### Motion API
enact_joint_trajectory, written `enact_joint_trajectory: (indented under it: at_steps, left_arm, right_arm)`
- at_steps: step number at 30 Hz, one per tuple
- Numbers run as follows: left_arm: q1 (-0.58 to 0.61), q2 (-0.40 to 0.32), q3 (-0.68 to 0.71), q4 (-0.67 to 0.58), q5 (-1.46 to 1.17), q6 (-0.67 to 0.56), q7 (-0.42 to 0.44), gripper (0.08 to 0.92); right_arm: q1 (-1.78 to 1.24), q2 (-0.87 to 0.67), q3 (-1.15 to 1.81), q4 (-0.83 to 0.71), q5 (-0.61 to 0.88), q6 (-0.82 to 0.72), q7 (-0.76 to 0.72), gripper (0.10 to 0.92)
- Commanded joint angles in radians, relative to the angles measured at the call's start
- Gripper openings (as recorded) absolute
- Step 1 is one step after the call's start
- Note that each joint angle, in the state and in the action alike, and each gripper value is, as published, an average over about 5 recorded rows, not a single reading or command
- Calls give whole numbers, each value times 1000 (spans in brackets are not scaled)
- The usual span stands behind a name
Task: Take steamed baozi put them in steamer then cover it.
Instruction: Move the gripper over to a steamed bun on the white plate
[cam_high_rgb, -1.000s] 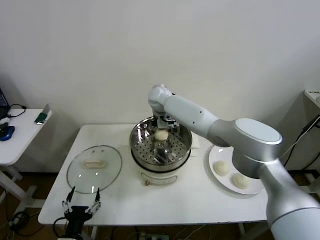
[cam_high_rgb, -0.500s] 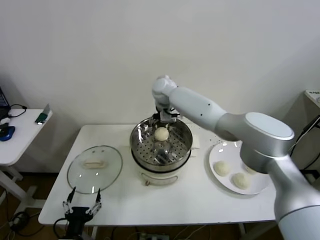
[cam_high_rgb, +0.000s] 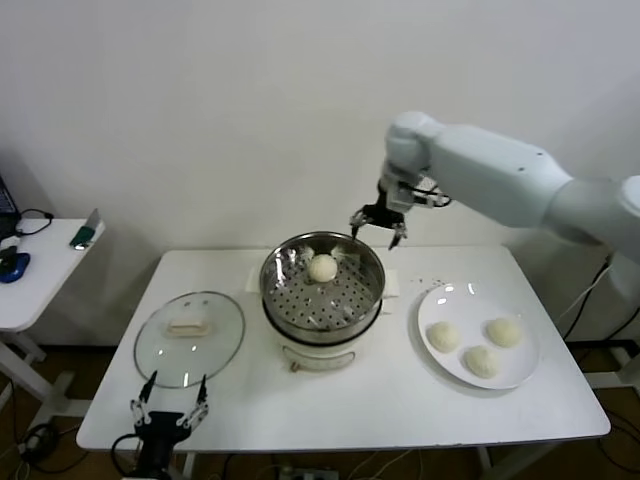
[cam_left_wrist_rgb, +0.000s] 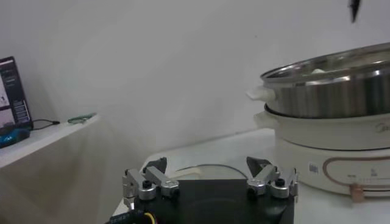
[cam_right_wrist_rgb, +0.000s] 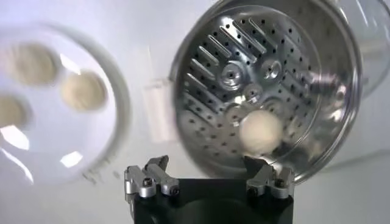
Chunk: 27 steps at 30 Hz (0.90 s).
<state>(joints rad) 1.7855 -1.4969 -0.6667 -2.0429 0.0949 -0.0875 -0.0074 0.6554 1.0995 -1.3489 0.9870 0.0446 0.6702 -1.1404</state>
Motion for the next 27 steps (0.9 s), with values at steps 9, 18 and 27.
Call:
enact_joint_trajectory:
  at_steps: [9,18,27]
  left_arm:
    - [10,-8,1,-7,6,0,0,823]
    - [23,-11,-4,-11,7,-4,0,823]
    - [23,-13,-4,-4,8,-4,-1,823]
  right_arm:
    - [-114,-413,-150,158,320,-743,13,823]
    - [-350,-432,36,141,216,-857,69,823]
    - [-472,-351,173,44,200,-877,90,823]
